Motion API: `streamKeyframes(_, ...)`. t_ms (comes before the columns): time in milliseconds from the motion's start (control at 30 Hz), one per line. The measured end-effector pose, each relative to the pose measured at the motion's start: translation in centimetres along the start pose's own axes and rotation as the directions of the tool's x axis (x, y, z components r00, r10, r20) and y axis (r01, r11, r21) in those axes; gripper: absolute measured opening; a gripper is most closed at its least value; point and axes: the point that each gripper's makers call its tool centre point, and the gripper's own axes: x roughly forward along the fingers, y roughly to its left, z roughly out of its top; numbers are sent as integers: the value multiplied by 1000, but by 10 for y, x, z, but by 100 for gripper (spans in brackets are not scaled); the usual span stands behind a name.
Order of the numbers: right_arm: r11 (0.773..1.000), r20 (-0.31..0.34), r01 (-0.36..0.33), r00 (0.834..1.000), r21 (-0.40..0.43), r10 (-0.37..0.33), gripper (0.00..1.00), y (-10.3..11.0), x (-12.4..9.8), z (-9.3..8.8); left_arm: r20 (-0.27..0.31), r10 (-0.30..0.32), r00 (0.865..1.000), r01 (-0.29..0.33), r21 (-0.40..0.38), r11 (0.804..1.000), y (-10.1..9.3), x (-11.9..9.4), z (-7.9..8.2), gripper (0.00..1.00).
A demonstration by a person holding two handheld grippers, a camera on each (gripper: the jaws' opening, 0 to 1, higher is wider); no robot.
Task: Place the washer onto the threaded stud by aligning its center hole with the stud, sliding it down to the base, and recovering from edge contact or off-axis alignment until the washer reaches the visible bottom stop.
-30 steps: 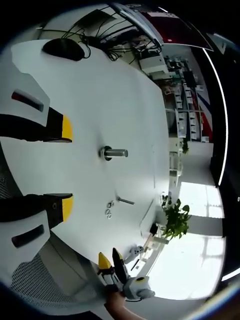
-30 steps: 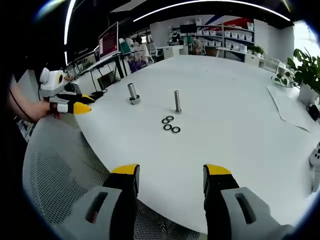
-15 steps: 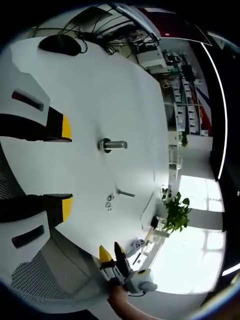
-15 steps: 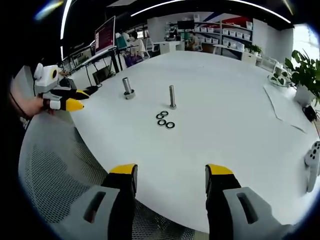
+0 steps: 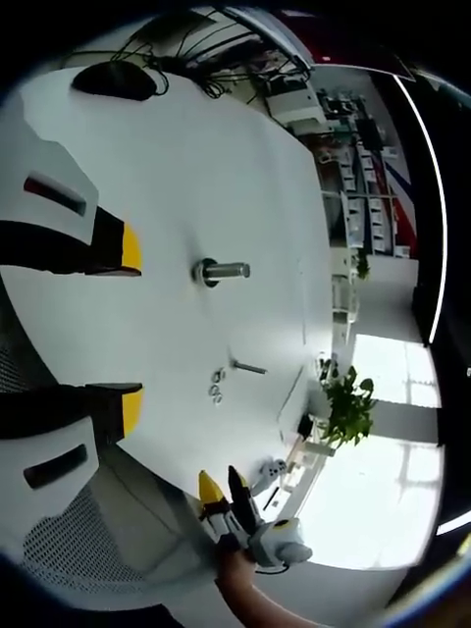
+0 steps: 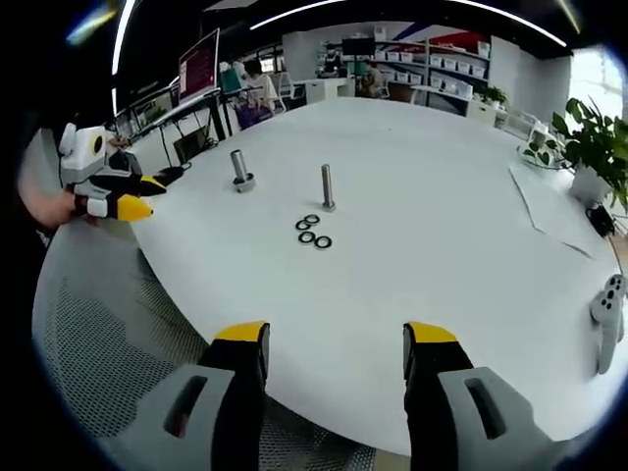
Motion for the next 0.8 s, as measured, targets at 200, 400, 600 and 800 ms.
streamKeyframes(200, 1000, 1, 9, 1000, 17, -9, 59, -2, 0, 1, -6, -7, 1000, 7, -2, 1000, -1, 1, -1, 43)
streamKeyframes(400, 1000, 12, 13, 1000, 24, -13, 58, -3, -1, 3, -11, 2, 1000, -2, -5, 1000, 2, 1, -2, 42)
streamKeyframes(600, 1000, 3, -12, 1000, 4, 12, 59, 4, 0, 3, -23, -1, 1000, 1, -4, 1000, 1, 1, -5, 42)
streamKeyframes(800, 1000, -9, -16, 1000, -16, 16, 60, 4, 0, 5, -23, 1, 1000, -1, -15, 1000, 2, 1, -4, 42)
